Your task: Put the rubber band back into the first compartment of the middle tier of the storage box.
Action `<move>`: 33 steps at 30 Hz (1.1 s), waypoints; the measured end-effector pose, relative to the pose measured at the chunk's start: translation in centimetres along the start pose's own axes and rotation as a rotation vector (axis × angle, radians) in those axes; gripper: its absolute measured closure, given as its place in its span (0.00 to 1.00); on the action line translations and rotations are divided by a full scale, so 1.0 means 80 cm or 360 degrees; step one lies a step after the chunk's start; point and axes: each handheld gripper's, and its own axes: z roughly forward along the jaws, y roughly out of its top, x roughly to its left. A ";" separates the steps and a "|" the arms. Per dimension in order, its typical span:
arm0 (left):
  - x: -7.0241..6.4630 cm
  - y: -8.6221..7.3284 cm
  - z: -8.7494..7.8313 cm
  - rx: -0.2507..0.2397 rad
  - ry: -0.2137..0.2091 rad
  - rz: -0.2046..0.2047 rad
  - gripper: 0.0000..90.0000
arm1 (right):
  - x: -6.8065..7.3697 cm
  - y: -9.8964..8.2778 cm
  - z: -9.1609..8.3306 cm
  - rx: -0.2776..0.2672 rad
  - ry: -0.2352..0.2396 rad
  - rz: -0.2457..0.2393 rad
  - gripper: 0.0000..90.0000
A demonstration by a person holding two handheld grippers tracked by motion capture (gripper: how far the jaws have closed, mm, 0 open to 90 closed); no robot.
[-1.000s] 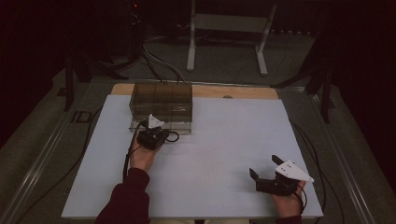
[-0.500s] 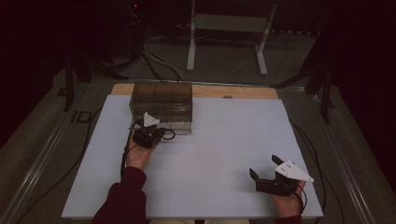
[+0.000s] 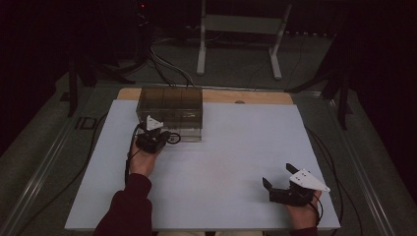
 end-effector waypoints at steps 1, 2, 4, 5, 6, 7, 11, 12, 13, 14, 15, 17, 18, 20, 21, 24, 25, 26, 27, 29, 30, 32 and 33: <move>0.001 0.001 0.000 -0.0001 0.0006 -0.0001 0.98 | 0.000 0.000 0.000 0.0000 -0.0001 0.0001 0.02; 0.003 0.002 -0.001 0.0001 0.0010 0.0001 0.98 | 0.000 0.000 0.000 0.0000 0.0000 0.0000 0.02; 0.005 0.004 -0.002 -0.0004 0.0017 -0.0002 0.98 | 0.000 0.000 0.000 0.0002 0.0000 -0.0001 0.02; 0.006 0.005 -0.002 -0.0007 0.0023 -0.0004 0.98 | 0.000 0.000 0.000 0.0001 0.0000 -0.0001 0.02; 0.008 0.006 -0.003 -0.0010 0.0030 -0.0005 0.98 | 0.000 0.000 0.000 0.0000 0.0000 -0.0001 0.02; 0.009 0.008 -0.004 -0.0010 0.0033 -0.0004 0.98 | 0.000 0.000 0.000 0.0000 -0.0001 0.0000 0.02; 0.015 0.012 -0.007 -0.0021 0.0052 -0.0010 0.98 | 0.000 0.000 0.000 -0.0001 -0.0001 0.0002 0.02; 0.016 0.012 -0.008 -0.0023 0.0055 -0.0014 0.98 | 0.000 0.000 0.000 -0.0001 -0.0001 0.0001 0.02; 0.018 0.013 -0.009 -0.0027 0.0059 -0.0016 0.98 | 0.000 0.000 0.000 0.0000 -0.0001 -0.0001 0.02; 0.019 0.013 -0.009 -0.0033 0.0061 -0.0020 0.98 | 0.000 0.000 0.000 0.0002 -0.0002 -0.0003 0.02; 0.021 0.014 -0.010 -0.0036 0.0064 -0.0021 0.98 | 0.000 0.000 0.000 0.0002 -0.0003 -0.0004 0.02; 0.024 0.015 -0.011 -0.0046 0.0063 -0.0024 0.98 | 0.000 0.000 0.000 0.0004 -0.0003 -0.0005 0.02; 0.025 0.015 -0.012 -0.0050 0.0066 -0.0019 0.98 | 0.001 0.000 0.000 0.0004 -0.0004 -0.0005 0.02; 0.028 0.016 -0.014 -0.0056 0.0071 -0.0019 0.98 | 0.000 0.000 0.000 0.0003 -0.0005 -0.0006 0.02; 0.029 0.017 -0.014 -0.0059 0.0075 -0.0020 0.98 | 0.000 0.000 0.000 0.0002 -0.0005 -0.0006 0.02; 0.035 0.018 -0.017 -0.0073 0.0084 -0.0032 0.98 | 0.000 0.000 0.000 0.0001 -0.0006 -0.0007 0.02; 0.036 0.018 -0.018 -0.0078 0.0088 -0.0040 0.98 | 0.000 0.000 0.000 0.0000 -0.0006 -0.0009 0.02; 0.038 0.018 -0.019 -0.0080 0.0090 -0.0042 0.98 | 0.000 0.000 0.000 0.0000 -0.0006 -0.0009 0.02; 0.040 0.018 -0.019 -0.0082 0.0094 -0.0045 0.98 | 0.000 0.000 0.000 0.0000 -0.0006 -0.0008 0.02; 0.043 0.018 -0.020 -0.0089 0.0099 -0.0060 0.98 | 0.000 0.000 0.000 0.0001 -0.0007 -0.0010 0.02; 0.044 0.018 -0.021 -0.0086 0.0104 -0.0059 0.98 | 0.000 0.000 0.000 -0.0002 -0.0006 -0.0010 0.02; 0.047 0.019 -0.021 -0.0092 0.0109 -0.0064 0.98 | 0.001 0.000 0.000 -0.0001 -0.0007 -0.0010 0.02; 0.048 0.019 -0.022 -0.0090 0.0113 -0.0065 0.98 | 0.000 0.000 0.000 -0.0001 -0.0007 -0.0010 0.02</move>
